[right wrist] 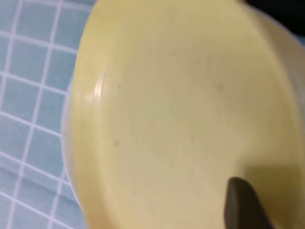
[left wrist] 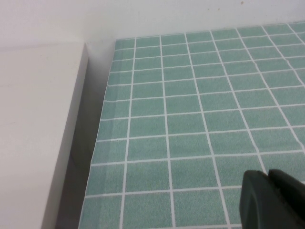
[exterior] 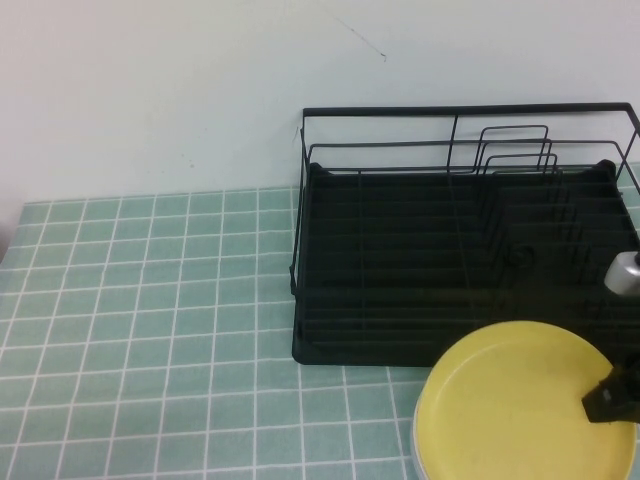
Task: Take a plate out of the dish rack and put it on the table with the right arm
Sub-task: Place the plate from the table
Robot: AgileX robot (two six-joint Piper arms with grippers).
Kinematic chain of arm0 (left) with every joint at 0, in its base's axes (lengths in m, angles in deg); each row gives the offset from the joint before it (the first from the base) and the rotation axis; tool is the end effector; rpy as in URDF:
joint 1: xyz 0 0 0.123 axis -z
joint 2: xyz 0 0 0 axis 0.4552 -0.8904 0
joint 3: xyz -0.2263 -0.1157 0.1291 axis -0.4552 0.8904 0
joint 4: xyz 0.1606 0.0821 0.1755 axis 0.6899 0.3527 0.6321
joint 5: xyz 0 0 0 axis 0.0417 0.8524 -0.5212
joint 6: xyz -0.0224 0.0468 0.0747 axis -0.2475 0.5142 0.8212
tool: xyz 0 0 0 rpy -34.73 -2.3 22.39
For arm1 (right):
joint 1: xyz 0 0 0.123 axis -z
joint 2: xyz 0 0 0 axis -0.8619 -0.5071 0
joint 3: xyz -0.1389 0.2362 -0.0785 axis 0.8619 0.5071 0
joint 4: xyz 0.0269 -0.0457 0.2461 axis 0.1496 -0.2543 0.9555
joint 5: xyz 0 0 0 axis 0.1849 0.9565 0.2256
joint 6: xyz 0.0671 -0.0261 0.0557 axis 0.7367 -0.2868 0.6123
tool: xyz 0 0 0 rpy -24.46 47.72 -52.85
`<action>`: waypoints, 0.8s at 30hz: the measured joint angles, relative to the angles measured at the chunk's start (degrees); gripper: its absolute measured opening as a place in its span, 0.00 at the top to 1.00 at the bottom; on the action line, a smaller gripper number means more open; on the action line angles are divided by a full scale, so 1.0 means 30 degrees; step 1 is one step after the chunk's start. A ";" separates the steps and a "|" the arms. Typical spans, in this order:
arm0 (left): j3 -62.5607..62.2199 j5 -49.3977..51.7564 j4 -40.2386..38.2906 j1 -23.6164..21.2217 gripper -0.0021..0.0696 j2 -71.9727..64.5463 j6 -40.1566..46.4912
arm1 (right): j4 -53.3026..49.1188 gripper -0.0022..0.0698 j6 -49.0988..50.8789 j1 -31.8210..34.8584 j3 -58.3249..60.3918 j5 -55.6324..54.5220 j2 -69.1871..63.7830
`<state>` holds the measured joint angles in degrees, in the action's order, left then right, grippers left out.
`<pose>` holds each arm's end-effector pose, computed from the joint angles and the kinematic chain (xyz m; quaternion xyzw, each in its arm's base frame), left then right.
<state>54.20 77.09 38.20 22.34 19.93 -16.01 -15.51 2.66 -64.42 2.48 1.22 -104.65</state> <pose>0.0531 0.0023 0.1789 -0.0245 0.7881 0.0171 0.6148 0.2381 0.0543 0.2054 -0.1349 0.9582 0.1823 0.1746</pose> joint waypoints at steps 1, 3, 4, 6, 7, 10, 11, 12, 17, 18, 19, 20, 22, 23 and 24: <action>0.0000 0.0000 0.0000 0.0000 0.98 0.0000 0.0000 | -0.0344 0.64 0.0180 0.0000 0.0000 0.0093 -0.0009; 0.0000 0.0000 0.0000 0.0000 0.98 0.0000 0.0000 | -0.1244 0.56 0.0879 0.0000 0.0000 0.0132 -0.0009; 0.0000 0.0000 0.0000 0.0000 0.98 0.0000 0.0000 | -0.1789 0.54 0.1401 0.0000 0.0000 0.0181 -0.0009; 0.0000 0.0000 0.0000 0.0000 0.98 0.0000 0.0000 | -0.2809 0.50 0.2342 0.0000 0.0000 0.0223 -0.0009; 0.0000 0.0000 0.0000 0.0000 0.98 0.0000 0.0000 | -0.3309 0.50 0.2774 0.0000 0.0000 0.0259 -0.0009; 0.0000 0.0000 0.0000 0.0000 0.98 0.0000 0.0000 | -0.4370 0.49 0.3590 0.0000 -0.0109 0.0946 -0.0009; 0.0000 0.0000 0.0000 0.0000 0.98 0.0000 0.0000 | -0.4570 0.48 0.3663 0.0000 -0.0297 0.1274 -0.0009; 0.0000 0.0000 0.0000 0.0000 0.98 0.0000 0.0000 | -0.4678 0.48 0.3762 0.0000 -0.0515 0.1752 -0.0009; 0.0000 0.0000 0.0000 0.0000 0.98 0.0000 0.0000 | -0.4863 0.55 0.4008 0.0000 -0.1156 0.3367 0.0602; 0.0000 0.0000 0.0000 0.0000 0.98 0.0000 0.0000 | -0.4868 0.61 0.4008 0.0000 -0.1156 0.3485 0.1002; 0.0000 0.0000 0.0000 0.0000 0.98 0.0000 0.0000 | -0.4868 0.68 0.4055 0.0000 -0.1156 0.3614 0.1498; 0.0000 0.0000 0.0000 0.0000 0.98 0.0000 0.0000 | -0.4868 0.79 0.4146 0.0000 -0.1156 0.3704 0.2054; 0.0000 0.0000 0.0000 0.0000 0.98 0.0000 0.0000 | -0.4902 0.88 0.4636 0.0000 -0.1156 0.3910 0.3192; 0.0000 0.0000 0.0000 0.0000 0.98 0.0000 0.0000 | -0.4891 0.91 0.4830 0.0000 -0.1156 0.3999 0.3871; 0.0000 0.0000 0.0000 0.0000 0.98 0.0000 0.0000 | -0.4891 0.93 0.4907 0.0000 -0.1156 0.4051 0.4296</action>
<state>54.20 77.09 38.20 22.34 19.93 -16.01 -30.19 17.39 -64.42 -0.99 13.37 -91.77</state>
